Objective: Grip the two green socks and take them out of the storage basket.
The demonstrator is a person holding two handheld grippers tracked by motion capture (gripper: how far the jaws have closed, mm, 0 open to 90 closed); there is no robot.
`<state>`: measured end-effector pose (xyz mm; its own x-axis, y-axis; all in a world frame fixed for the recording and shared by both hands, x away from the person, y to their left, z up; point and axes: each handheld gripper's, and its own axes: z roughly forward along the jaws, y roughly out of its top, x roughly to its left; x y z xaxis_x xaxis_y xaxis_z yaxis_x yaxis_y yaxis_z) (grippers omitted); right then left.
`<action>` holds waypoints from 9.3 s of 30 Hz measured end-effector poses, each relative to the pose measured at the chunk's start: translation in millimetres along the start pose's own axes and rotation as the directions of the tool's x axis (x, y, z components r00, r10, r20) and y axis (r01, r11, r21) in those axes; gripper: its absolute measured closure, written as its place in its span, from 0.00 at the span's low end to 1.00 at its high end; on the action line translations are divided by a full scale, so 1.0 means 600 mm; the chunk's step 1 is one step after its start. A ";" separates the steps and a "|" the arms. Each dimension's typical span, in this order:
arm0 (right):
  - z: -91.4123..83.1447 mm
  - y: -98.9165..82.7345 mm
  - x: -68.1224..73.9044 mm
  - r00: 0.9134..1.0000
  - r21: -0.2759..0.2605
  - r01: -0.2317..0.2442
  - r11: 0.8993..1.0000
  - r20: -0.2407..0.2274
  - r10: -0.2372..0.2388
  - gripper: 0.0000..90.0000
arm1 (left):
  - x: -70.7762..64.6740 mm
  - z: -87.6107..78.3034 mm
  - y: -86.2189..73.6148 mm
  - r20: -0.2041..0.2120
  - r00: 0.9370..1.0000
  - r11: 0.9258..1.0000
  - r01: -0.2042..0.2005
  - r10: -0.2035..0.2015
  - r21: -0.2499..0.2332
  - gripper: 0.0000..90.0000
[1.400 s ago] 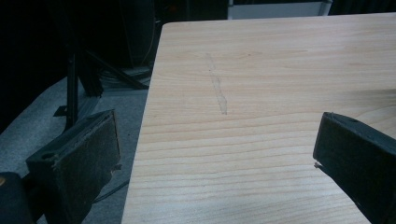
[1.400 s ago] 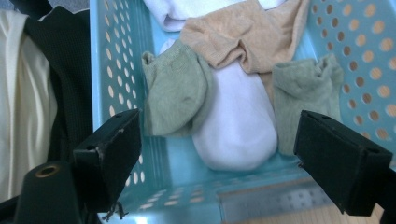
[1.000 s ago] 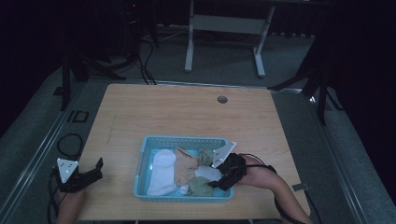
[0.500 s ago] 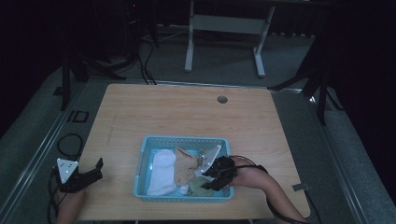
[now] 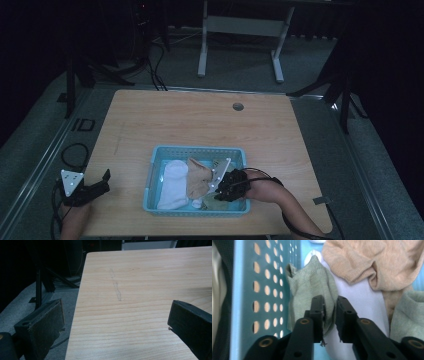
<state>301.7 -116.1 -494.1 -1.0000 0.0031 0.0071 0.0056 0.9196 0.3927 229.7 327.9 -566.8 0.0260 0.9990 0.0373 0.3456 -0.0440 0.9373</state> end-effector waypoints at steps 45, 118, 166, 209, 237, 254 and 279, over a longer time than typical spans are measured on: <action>-0.212 -0.017 0.000 0.976 -0.194 -0.016 0.981 0.209 0.057 0.89 | -0.001 0.000 0.000 -0.003 1.000 1.000 0.000 0.000 0.002 0.00; -0.111 -0.291 -0.034 0.843 -0.238 -0.445 0.864 0.215 0.493 0.69 | -0.002 0.001 0.000 -0.006 1.000 1.000 -0.003 0.003 0.008 0.00; -0.126 -0.102 -0.058 0.926 -0.237 -0.262 0.935 0.210 0.313 0.57 | -0.002 0.001 0.000 -0.004 1.000 1.000 -0.006 0.006 0.006 0.00; 0.004 0.006 -0.092 0.959 0.039 -0.195 0.980 0.216 0.182 0.40 | -0.002 0.000 0.000 0.004 1.000 1.000 -0.003 0.003 0.000 0.00; -0.058 0.013 -0.076 0.967 -0.046 -0.134 0.990 0.212 0.141 0.91 | -0.002 0.000 0.000 -0.001 1.000 1.000 -0.005 0.005 0.004 0.00; -0.159 0.026 -0.044 0.963 -0.191 -0.059 0.980 0.248 0.106 0.91 | -0.002 0.001 0.000 -0.003 1.000 1.000 -0.006 0.006 0.005 0.00; -0.240 -0.118 -0.073 0.867 -0.290 -0.227 0.930 0.375 0.329 0.91 | -0.002 0.001 0.000 -0.004 1.000 1.000 -0.008 0.008 0.008 0.00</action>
<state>345.6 -237.9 -389.6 -0.8669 0.4521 -0.2099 0.2334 0.7402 0.6306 230.2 326.6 -566.7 0.0254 0.9986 0.0463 0.3531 -0.0523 0.9341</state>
